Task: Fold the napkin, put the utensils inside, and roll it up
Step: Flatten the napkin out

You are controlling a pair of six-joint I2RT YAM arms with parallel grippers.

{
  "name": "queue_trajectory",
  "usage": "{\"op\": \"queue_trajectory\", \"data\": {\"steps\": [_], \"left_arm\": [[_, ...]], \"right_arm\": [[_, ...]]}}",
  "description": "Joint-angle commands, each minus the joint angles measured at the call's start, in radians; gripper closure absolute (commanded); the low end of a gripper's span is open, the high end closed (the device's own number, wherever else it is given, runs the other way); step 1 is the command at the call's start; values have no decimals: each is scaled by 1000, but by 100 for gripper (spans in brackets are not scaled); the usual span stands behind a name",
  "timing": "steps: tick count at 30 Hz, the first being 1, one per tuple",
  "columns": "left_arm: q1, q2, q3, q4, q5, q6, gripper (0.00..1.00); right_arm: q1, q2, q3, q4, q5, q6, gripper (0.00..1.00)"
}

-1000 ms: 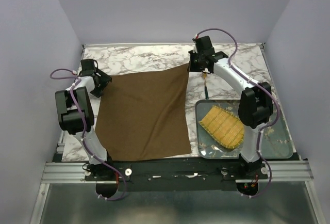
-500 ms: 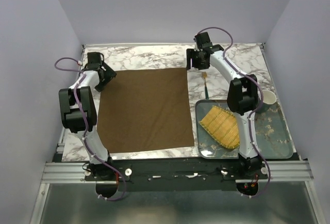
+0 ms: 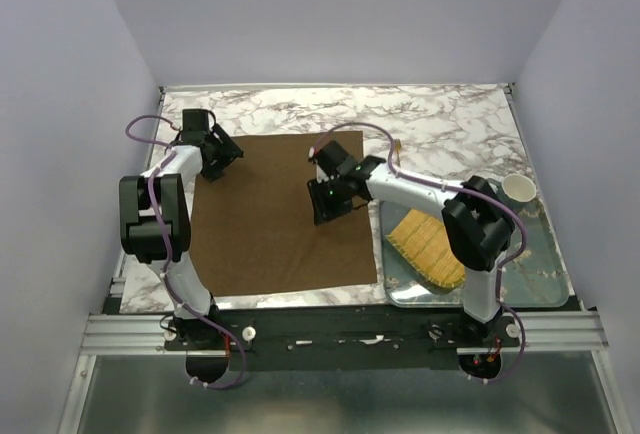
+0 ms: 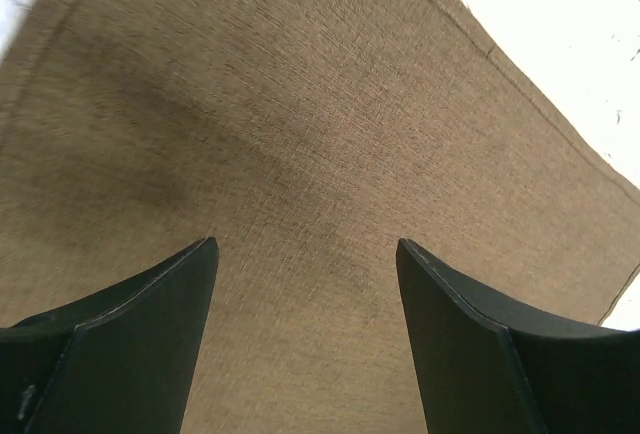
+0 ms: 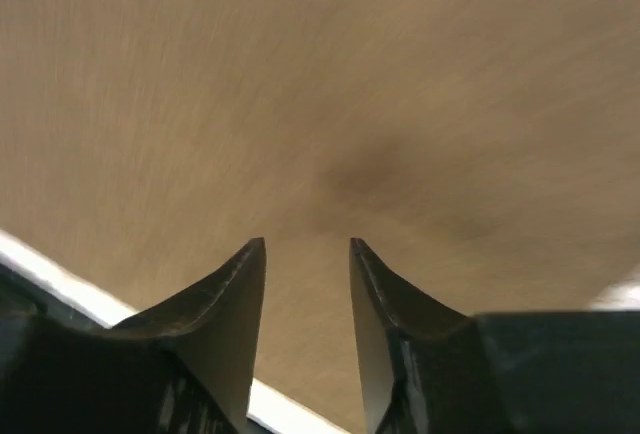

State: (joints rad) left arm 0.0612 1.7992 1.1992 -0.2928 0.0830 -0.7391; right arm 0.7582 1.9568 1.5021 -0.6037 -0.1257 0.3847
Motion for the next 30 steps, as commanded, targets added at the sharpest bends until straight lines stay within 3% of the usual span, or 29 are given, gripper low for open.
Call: {"op": "queue_trajectory", "data": {"steps": [1,5,10,14,17,22,23,26,30], "left_arm": [[2,80,37,69,104,-2,20],[3,114,40,165,103,-42,20],[8,236,146,133,75,-42,21],[14,337,250,100,133,-40,20],[14,333,247,112,139,-54,20],[14,159,200,44,87,-16,16],[14,116,191,2,69,-5,16],[14,-78,195,-146,-67,81,15],[15,-405,171,-258,-264,113,14]], "right_arm": [[30,-39,-160,143,-49,92,57],[26,-12,-181,170,53,69,59],[-22,46,-143,167,72,37,59],[-82,83,-103,136,110,3,59],[-132,96,-60,99,145,-39,57],[-122,61,27,29,202,-156,42],[-108,47,33,18,222,-162,33],[-5,-5,56,10,242,-168,22],[178,14,98,68,140,-121,19]]}}
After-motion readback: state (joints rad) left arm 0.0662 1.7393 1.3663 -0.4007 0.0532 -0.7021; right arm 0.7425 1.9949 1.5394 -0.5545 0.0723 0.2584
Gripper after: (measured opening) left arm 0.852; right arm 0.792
